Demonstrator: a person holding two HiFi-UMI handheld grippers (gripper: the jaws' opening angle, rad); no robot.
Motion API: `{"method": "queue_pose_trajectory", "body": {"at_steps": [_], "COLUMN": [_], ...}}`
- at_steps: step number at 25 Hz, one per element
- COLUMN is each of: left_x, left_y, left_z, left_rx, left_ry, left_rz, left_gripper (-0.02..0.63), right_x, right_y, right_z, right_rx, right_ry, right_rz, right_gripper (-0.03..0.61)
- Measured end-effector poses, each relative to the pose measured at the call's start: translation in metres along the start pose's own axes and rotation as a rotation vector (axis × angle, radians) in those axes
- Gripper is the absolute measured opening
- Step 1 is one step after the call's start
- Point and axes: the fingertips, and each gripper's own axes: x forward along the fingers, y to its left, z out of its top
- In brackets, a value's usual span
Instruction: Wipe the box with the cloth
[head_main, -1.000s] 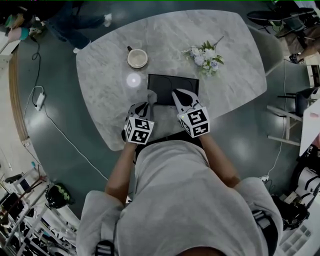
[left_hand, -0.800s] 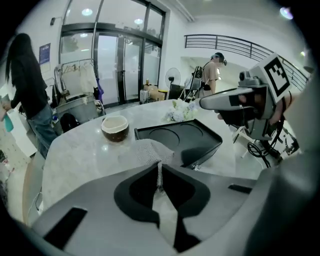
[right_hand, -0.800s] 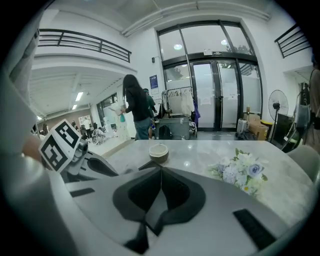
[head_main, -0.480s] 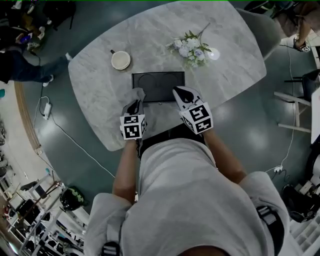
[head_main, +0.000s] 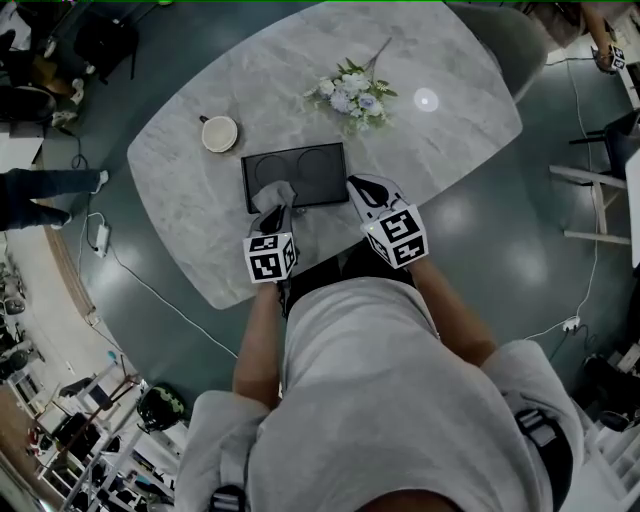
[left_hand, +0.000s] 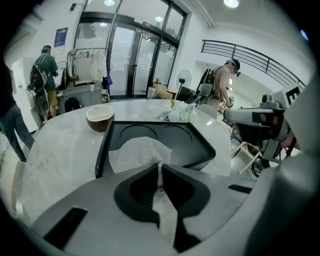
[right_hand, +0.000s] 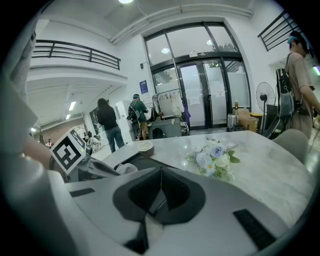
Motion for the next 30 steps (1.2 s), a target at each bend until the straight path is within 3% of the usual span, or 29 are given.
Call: {"method": "queue_pose_trajectory", "body": {"at_steps": [5,30], "left_x": [0.005,0.037], "left_y": [-0.015,-0.115], "left_z": [0.001,-0.007], "left_rx": [0.032,0.145], "left_ry": [0.015,0.103], "left_rz": [0.008,-0.131], "left_gripper": [0.038,0.038], "right_x": [-0.014,-0.068], "right_y": [-0.011,-0.058], "right_z": [-0.008,-0.041], "right_rx": [0.014,0.078], "right_ry": [-0.001,-0.005], "right_rz": [-0.016,-0.102], "right_gripper": [0.028,0.027]}}
